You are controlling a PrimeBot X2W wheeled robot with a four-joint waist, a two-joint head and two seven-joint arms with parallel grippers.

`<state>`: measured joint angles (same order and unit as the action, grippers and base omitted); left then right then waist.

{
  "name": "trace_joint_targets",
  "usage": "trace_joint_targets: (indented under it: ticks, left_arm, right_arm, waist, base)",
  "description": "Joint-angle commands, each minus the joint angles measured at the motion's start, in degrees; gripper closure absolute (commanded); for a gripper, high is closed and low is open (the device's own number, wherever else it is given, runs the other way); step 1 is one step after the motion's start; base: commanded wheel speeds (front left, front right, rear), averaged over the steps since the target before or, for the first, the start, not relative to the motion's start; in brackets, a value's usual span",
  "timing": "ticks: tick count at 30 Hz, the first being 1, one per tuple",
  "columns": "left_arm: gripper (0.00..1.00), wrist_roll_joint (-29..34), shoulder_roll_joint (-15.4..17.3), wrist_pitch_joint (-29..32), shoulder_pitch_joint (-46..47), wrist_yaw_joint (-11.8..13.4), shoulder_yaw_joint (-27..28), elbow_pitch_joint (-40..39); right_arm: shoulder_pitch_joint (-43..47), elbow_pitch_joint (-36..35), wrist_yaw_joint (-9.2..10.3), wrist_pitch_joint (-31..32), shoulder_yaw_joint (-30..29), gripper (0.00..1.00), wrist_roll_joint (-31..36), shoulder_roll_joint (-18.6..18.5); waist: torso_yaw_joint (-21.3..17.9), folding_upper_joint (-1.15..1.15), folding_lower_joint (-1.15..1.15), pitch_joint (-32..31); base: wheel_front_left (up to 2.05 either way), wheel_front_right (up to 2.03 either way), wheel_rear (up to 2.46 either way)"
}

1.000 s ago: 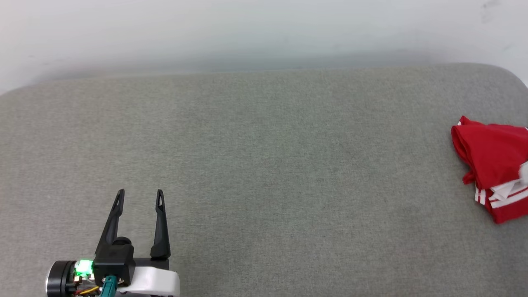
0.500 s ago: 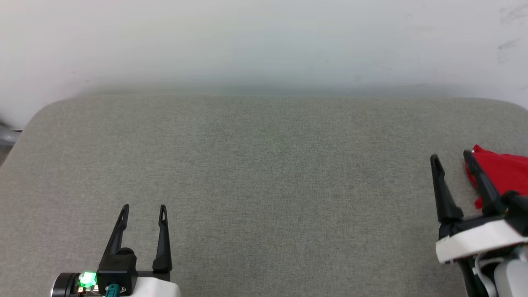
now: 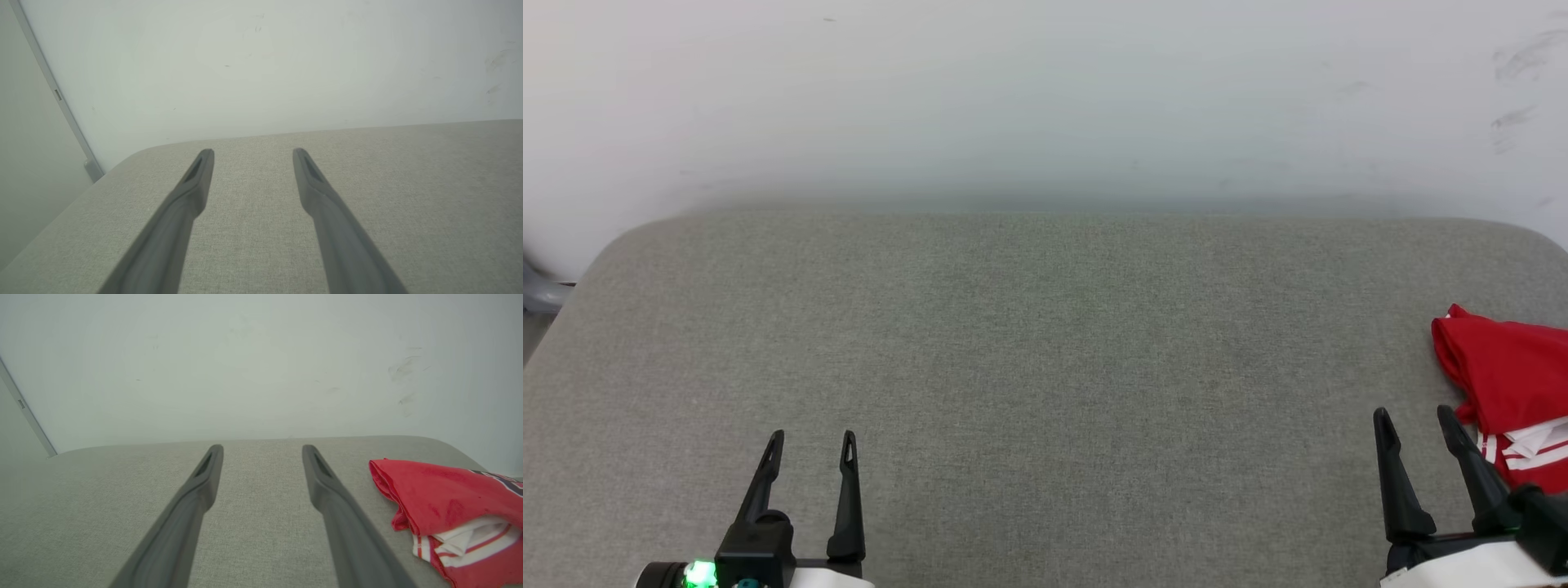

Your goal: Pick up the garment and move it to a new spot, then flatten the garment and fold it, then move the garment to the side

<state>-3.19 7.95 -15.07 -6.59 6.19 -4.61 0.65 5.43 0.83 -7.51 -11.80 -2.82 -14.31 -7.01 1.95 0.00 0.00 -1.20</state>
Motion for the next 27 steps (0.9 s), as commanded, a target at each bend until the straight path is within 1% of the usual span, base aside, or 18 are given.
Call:
trace_joint_targets:
  ticks: [1, 11, 22, 23, 27]
  left_arm:
    - [0.00, 0.1, -0.3, -0.1, -0.5, -0.1, 0.1, 0.1]
    - [0.00, 0.4, -0.7, -0.1, -1.2, -0.5, 0.1, 0.5]
    - [0.00, 0.5, -1.1, -0.1, -1.3, -1.0, 0.6, 0.8]
    - [1.00, 0.4, -1.1, 0.0, -0.9, -1.1, 0.4, 0.8]
    - [1.00, -0.1, -1.3, 0.3, -1.6, -1.2, 0.3, 2.6]
  right_arm:
    - [0.8, -0.5, 0.06, -0.2, 0.0, 0.00, 0.7, 0.2]
    - [4.1, -3.2, 0.06, -1.3, 0.0, 0.00, 4.6, 1.5]
    - [5.4, -4.4, 0.05, -1.6, -0.6, 0.00, 6.2, 2.6]
    - [4.9, -4.1, 0.00, -1.3, -0.5, 1.00, 5.9, 2.3]
    - [5.2, -2.3, -0.02, -1.2, -0.1, 1.00, 5.4, 2.3]
  waist:
    - [-0.1, 0.00, 0.00, -0.1]
    - [-0.4, 0.00, 0.00, -0.9]
    - [-0.2, 0.00, 0.00, -0.8]
    - [-0.2, 0.00, 0.00, -0.8]
    - [-0.2, 0.00, 0.00, -0.8]
  base:
    - [0.00, 0.00, 0.00]
    - [0.00, 0.00, 0.00]
    - [0.00, 0.00, 0.00]
    - [0.00, 0.00, 0.00]
    - [0.00, 0.00, 0.00]
